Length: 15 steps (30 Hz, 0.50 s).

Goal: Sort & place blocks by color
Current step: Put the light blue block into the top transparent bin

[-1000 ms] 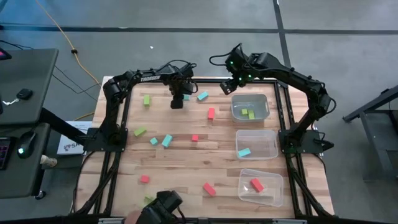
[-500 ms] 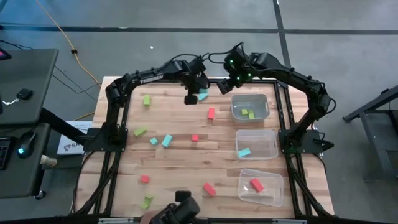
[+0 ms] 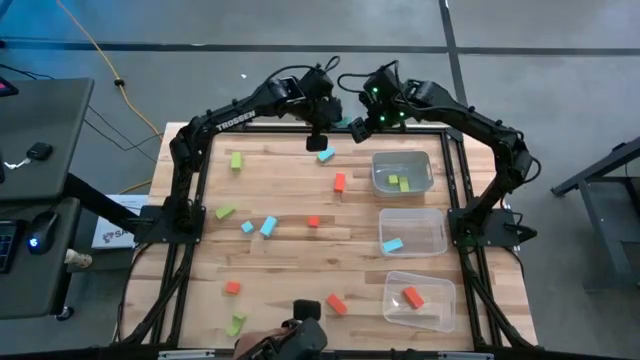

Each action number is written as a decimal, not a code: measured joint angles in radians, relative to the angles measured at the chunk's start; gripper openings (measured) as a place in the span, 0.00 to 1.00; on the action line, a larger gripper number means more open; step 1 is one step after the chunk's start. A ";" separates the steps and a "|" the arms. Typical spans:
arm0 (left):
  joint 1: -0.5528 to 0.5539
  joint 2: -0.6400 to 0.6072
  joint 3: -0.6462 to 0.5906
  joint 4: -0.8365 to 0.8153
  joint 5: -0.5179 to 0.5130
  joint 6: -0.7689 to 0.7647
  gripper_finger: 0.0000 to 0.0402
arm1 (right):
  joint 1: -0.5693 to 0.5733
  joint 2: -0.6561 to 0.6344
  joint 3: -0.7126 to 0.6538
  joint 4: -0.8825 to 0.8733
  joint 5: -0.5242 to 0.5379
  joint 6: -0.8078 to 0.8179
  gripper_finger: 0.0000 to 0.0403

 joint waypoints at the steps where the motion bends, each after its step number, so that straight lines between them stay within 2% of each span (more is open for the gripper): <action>1: -0.003 0.000 0.009 0.000 0.000 0.000 0.00 | -0.004 0.000 0.000 0.009 -0.001 0.006 0.47; 15: -0.037 0.000 0.023 0.024 -0.064 0.001 0.00 | -0.022 0.000 0.000 0.099 -0.012 0.069 0.47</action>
